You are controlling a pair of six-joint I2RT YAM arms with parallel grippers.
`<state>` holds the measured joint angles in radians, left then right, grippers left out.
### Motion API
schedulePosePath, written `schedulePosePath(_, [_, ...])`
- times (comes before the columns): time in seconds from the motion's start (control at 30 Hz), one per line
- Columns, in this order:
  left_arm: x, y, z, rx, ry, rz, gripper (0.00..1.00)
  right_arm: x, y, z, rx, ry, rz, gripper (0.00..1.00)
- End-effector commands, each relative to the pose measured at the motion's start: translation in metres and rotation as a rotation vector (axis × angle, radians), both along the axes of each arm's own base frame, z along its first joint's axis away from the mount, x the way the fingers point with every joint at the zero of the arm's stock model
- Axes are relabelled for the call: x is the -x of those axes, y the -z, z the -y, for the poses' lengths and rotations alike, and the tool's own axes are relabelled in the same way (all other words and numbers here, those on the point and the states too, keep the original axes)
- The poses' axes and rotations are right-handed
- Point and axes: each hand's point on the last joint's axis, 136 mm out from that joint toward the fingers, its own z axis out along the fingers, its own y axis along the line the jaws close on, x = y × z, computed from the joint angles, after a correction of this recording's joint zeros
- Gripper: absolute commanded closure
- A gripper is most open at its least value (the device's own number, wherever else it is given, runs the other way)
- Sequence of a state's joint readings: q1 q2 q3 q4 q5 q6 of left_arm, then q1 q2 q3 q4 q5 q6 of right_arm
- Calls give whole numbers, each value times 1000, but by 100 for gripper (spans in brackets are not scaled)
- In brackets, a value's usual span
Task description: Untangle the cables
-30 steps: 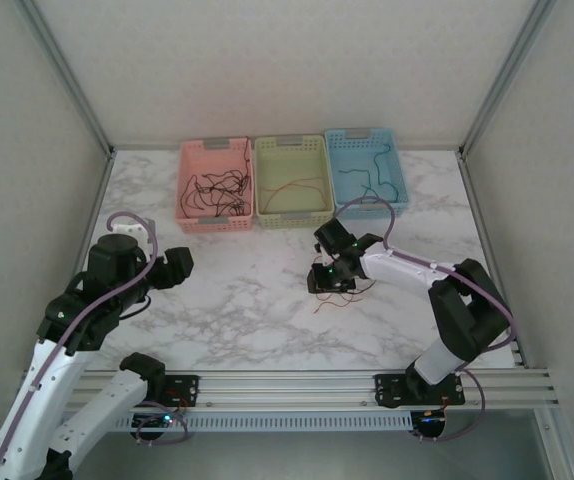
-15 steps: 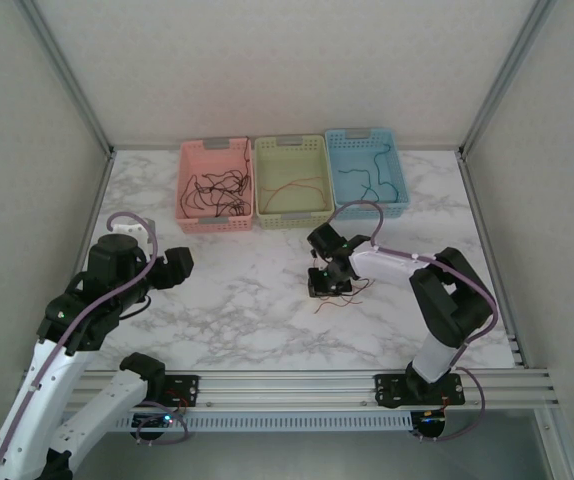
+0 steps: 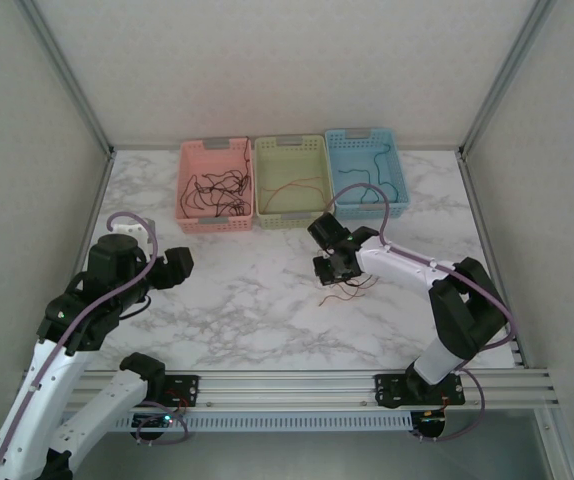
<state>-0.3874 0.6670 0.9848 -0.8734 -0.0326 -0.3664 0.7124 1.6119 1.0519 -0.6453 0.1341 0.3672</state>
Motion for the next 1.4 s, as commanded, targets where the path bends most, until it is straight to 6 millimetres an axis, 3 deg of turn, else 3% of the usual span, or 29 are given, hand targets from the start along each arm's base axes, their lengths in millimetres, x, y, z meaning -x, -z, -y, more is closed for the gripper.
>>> schedulePosePath(0.0, [3, 5, -3, -22, -2, -7, 21, -8, -2, 16, 127, -18, 41, 63])
schedulePosePath(0.37, [3, 5, -4, -23, -4, -8, 20, -24, 23, 1, 124, -45, 19, 38])
schedulePosePath(0.77, [3, 6, -3, -24, -1, -10, 20, -33, 50, 14, 102, -13, -45, 36])
schedulePosePath(1.0, [3, 6, -3, -25, 1, -12, 20, -23, 55, 10, 63, -31, -96, 51])
schedulePosePath(1.13, [3, 6, -3, -23, 2, -11, 20, -20, 49, 8, 45, -33, -100, 74])
schedulePosePath(1.27, [3, 6, -3, -22, 1, -11, 20, -23, 31, 8, 23, -22, -54, 96])
schedulePosePath(1.37, [3, 6, -3, -24, 0, -10, 20, -29, 2, 0, -48, -24, 16, 100])
